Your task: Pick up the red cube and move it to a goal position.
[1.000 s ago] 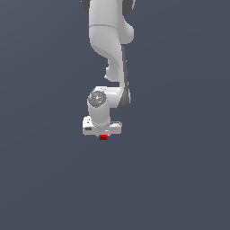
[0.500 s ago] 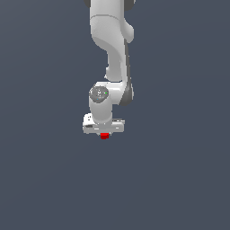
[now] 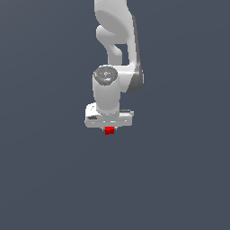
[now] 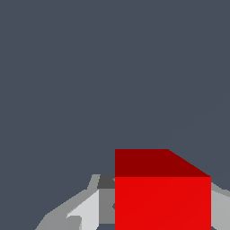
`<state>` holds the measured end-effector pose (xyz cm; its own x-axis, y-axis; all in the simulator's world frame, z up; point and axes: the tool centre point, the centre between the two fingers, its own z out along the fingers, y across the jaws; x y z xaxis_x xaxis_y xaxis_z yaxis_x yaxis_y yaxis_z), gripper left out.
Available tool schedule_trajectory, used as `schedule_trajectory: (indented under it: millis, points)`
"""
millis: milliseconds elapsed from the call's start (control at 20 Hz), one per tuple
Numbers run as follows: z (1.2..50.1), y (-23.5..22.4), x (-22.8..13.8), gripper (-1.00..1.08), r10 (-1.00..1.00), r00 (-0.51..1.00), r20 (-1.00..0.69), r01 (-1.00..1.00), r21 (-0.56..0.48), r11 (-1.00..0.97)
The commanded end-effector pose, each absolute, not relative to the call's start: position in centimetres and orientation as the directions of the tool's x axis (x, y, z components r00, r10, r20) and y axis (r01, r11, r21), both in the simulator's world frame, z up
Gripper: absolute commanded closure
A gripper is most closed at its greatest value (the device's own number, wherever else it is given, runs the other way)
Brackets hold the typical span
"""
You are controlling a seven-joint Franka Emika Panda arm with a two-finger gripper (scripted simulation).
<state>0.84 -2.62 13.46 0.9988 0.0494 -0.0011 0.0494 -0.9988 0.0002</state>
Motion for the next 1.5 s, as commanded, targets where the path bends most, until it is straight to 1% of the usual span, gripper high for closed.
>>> schedule_trajectory:
  millis: [0, 750, 1100, 1450]
  points:
    - [16.2, -1.7, 1.4, 1.08, 0.049, 0.999, 0.000, 0.049, 0.000, -0.999]
    - [31.4, 3.5, 5.0, 1.08, 0.049, 0.999, 0.000, 0.049, 0.000, -0.999]
    - [36.5, 5.3, 6.4, 1.08, 0.049, 0.999, 0.000, 0.049, 0.000, -0.999]
    - [40.3, 6.6, 7.5, 1.08, 0.049, 0.999, 0.000, 0.049, 0.000, -0.999]
